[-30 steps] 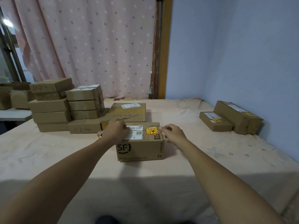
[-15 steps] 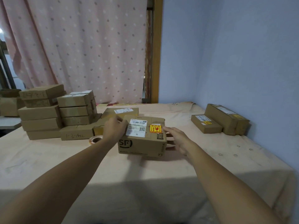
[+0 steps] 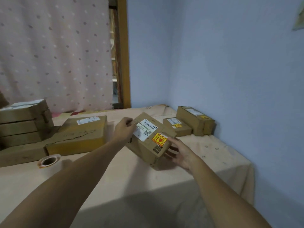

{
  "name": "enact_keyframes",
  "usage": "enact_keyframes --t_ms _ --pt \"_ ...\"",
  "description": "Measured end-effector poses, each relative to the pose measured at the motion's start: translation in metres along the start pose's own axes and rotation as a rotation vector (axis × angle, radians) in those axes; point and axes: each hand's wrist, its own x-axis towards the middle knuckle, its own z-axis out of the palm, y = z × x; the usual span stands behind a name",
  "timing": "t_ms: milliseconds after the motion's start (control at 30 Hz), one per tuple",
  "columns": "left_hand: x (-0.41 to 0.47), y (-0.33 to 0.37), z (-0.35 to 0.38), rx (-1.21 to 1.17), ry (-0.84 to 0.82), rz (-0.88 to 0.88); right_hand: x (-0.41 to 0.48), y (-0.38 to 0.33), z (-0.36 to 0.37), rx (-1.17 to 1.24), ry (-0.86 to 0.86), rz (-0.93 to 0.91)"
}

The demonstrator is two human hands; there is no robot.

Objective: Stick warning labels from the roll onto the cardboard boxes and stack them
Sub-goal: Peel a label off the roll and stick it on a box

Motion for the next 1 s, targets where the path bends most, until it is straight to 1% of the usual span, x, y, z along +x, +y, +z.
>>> enact_keyframes --t_ms 100,200,300,400,433,467,533,600,700,800,1000 --pt "0.014 -0.002 0.027 -0.066 0.025 -0.008 0.004 -0.005 -0.021 -0.100 0.064 -0.036" --pt "0.029 -0.006 0.056 -0.057 0.081 0.005 0.010 -0.010 -0.036 -0.166 0.151 -0.099" --pt "0.037 -0.009 0.084 -0.120 0.113 -0.104 0.023 -0.013 -0.048 -0.172 0.233 -0.154" --pt "0.035 -0.016 0.106 -0.165 0.195 -0.243 0.035 -0.020 -0.051 -0.090 0.252 -0.185" --pt "0.032 -0.018 0.112 -0.213 0.178 -0.272 0.040 -0.024 -0.051 -0.064 0.259 -0.194" --pt "0.028 -0.018 0.119 -0.281 0.127 -0.281 0.046 -0.029 -0.051 -0.037 0.269 -0.197" --pt "0.019 -0.017 0.133 -0.411 -0.044 -0.273 0.061 -0.041 -0.052 0.002 0.306 -0.188" --pt "0.014 -0.014 0.149 -0.475 -0.190 -0.260 0.078 -0.054 -0.053 0.026 0.343 -0.181" --pt "0.019 -0.009 0.170 -0.523 -0.326 -0.230 0.100 -0.069 -0.061 0.049 0.406 -0.174" --pt "0.033 -0.007 0.187 -0.512 -0.389 -0.160 0.119 -0.079 -0.072 0.072 0.427 -0.168" --pt "0.054 -0.016 0.216 -0.353 -0.468 -0.083 0.147 -0.086 -0.086 -0.049 0.505 -0.216"
